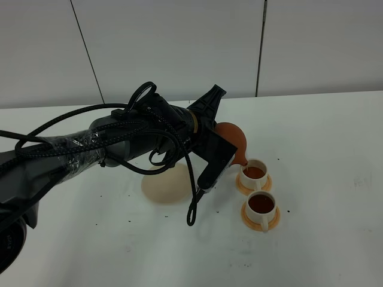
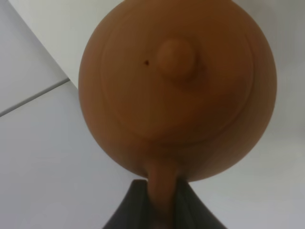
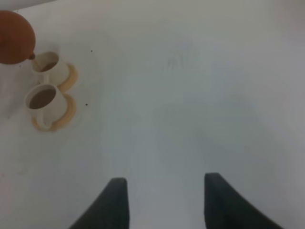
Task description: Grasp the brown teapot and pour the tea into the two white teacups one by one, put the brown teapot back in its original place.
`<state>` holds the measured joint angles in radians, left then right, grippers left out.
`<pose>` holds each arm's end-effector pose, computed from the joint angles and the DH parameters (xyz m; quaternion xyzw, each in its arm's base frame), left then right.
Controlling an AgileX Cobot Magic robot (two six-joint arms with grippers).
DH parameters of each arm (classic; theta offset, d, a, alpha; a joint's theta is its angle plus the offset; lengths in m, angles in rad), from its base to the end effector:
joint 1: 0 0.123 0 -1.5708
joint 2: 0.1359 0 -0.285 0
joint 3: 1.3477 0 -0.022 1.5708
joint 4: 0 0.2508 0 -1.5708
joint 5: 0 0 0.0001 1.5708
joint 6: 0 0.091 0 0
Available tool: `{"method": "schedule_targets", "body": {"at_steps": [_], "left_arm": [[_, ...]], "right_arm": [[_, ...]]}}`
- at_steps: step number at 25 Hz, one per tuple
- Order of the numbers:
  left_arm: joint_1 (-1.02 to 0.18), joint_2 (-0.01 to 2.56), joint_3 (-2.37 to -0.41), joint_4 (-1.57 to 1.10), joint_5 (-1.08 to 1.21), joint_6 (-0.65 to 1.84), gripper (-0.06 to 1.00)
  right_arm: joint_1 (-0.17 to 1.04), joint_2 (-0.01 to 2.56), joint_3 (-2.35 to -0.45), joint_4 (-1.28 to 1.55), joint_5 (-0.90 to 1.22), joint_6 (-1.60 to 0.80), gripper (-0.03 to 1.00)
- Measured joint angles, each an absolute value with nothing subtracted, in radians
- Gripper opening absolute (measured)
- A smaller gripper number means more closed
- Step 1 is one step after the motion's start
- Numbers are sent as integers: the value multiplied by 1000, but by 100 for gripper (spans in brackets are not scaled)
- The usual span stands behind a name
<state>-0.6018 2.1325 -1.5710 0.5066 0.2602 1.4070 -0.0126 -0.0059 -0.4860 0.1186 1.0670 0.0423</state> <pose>0.4063 -0.2652 0.1880 0.8512 0.3101 0.2987 0.3001 -0.0046 0.0095 0.2733 0.0212 0.8552 0.0669 0.5135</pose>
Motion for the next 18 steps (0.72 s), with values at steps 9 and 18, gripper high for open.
{"method": "schedule_targets", "body": {"at_steps": [9, 18], "left_arm": [[-602, 2133, -1571, 515, 240, 1388, 17], [-602, 2133, -1571, 517, 233, 1387, 17]], "right_arm": [[-13, -6, -486, 119, 1067, 42, 36], [-13, -6, -486, 119, 1067, 42, 36]]}}
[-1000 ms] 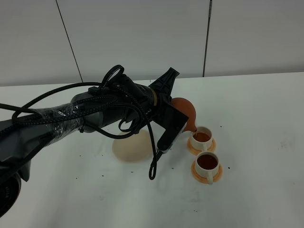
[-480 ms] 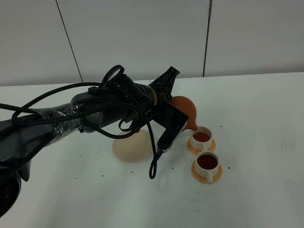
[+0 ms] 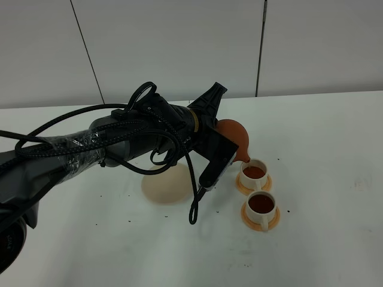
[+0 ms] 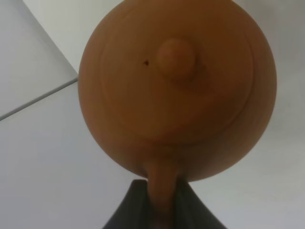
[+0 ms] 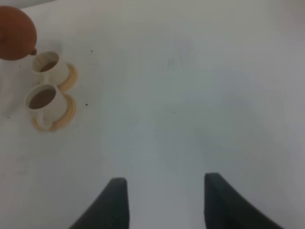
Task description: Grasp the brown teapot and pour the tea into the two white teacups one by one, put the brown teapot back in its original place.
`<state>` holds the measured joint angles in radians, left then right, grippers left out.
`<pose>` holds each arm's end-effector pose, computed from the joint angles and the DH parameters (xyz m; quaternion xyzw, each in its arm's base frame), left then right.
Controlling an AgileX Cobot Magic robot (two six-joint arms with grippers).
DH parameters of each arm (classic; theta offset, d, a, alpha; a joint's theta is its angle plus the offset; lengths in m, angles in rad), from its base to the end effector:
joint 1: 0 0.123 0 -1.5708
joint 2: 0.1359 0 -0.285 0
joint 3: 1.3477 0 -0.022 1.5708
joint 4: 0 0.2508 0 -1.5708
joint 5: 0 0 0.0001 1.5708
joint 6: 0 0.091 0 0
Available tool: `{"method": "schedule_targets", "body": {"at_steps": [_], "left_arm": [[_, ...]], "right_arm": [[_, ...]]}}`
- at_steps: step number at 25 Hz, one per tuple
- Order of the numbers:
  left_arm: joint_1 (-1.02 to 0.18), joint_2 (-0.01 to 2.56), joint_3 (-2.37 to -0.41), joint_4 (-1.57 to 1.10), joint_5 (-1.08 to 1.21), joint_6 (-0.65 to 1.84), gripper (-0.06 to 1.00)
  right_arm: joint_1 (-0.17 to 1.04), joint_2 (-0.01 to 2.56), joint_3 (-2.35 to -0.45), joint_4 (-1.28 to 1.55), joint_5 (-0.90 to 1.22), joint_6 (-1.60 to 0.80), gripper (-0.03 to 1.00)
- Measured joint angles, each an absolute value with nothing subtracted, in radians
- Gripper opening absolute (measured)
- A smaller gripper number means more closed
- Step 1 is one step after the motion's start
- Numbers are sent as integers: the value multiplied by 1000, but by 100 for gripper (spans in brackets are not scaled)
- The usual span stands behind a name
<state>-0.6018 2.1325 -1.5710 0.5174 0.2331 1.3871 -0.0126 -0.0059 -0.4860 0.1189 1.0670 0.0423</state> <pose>0.4070 -0.2669 0.1897 0.8459 0.3097 0.3006 0.3133 -0.0046 0.0095 0.2733 0.0212 0.8552 0.0670 0.5135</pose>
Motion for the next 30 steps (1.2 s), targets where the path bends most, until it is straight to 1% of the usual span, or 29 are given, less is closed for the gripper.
{"method": "schedule_targets", "body": {"at_steps": [30], "left_arm": [[-602, 2132, -1571, 540, 175, 1387, 17]], "right_arm": [[-13, -6, -486, 119, 1067, 42, 36]]}}
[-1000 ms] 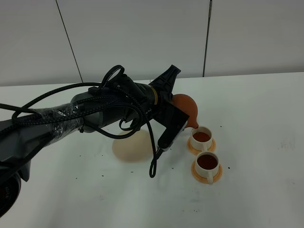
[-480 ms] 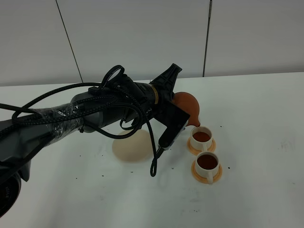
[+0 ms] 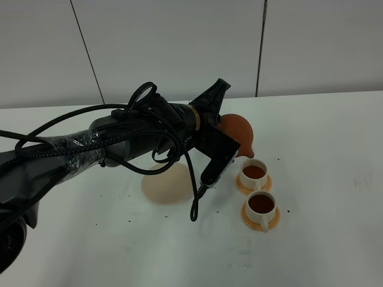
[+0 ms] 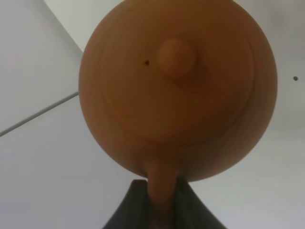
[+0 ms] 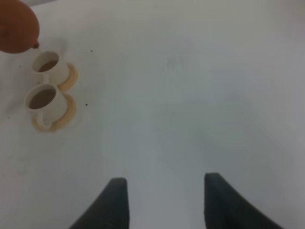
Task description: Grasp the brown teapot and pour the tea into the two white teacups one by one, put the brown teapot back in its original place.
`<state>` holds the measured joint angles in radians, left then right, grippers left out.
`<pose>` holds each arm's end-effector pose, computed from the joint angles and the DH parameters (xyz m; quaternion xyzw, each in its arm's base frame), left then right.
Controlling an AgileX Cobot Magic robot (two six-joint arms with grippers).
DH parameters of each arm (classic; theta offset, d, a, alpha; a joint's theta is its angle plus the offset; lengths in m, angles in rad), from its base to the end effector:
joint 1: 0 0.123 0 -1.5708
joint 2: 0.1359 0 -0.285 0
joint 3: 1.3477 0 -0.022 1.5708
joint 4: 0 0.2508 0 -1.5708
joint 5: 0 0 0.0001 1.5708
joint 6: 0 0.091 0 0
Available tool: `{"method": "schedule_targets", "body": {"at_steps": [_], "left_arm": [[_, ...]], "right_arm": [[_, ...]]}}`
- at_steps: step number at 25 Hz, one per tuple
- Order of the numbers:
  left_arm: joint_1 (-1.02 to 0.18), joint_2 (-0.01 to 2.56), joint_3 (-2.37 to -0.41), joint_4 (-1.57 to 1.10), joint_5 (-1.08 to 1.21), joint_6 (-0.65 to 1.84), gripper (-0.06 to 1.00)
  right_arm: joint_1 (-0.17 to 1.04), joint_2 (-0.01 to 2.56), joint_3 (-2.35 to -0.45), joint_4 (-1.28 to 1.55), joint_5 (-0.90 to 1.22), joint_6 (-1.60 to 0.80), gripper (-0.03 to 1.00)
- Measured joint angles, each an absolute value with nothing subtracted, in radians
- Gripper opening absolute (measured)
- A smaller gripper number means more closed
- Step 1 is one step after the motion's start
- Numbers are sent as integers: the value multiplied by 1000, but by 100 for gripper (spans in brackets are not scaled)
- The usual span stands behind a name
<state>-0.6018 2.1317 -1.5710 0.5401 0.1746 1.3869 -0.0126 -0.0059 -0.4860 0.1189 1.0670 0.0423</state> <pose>0.4083 -0.2705 0.1938 0.8405 0.2904 0.3105 0.3358 -0.0046 0.0095 0.2733 0.0212 0.8552 0.0670 0.5135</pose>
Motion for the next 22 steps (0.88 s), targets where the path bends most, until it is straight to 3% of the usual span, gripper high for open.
{"method": "schedule_targets", "body": {"at_steps": [22], "left_arm": [[-602, 2132, -1571, 588, 141, 1389, 17]], "right_arm": [[-13, -6, -486, 119, 1067, 42, 36]]}}
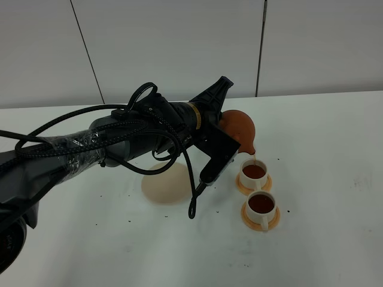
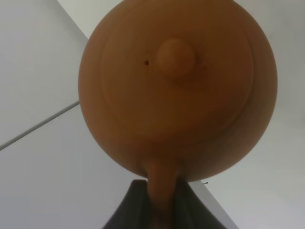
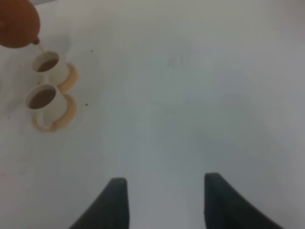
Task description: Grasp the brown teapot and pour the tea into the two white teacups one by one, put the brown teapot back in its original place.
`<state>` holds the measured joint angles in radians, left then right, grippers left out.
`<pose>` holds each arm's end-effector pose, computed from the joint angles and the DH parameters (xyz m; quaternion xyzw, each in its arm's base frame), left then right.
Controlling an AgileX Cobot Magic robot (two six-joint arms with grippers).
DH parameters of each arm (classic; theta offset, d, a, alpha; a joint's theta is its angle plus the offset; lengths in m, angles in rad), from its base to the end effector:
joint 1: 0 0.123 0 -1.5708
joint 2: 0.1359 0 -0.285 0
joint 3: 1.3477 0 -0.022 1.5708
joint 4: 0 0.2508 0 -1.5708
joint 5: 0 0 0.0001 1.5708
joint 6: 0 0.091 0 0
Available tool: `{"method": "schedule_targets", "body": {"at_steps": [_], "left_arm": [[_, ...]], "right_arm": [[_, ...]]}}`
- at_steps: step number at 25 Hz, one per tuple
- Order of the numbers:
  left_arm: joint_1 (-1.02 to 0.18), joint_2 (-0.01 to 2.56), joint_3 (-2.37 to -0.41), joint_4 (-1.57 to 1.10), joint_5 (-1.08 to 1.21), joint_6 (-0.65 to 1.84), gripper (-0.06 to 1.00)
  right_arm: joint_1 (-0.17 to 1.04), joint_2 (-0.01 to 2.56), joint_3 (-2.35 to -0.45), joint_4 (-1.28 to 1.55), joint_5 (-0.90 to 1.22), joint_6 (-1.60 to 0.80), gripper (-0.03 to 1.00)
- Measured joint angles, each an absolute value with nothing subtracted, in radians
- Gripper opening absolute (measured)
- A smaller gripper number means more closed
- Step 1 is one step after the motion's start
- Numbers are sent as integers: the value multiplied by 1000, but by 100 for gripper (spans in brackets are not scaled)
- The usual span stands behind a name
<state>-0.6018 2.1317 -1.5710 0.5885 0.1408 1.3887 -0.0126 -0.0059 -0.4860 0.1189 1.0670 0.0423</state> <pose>0.4091 -0.2723 0.1962 0.8413 0.2643 0.3243 0.3423 -0.0046 0.0095 0.2733 0.0212 0.8552 0.0670 0.5135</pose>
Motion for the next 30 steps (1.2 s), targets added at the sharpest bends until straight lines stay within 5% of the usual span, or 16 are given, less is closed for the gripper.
{"method": "schedule_targets", "body": {"at_steps": [30], "left_arm": [[-602, 2132, -1571, 592, 114, 1416, 17]], "right_arm": [[-13, -6, -486, 119, 1067, 42, 36]]}}
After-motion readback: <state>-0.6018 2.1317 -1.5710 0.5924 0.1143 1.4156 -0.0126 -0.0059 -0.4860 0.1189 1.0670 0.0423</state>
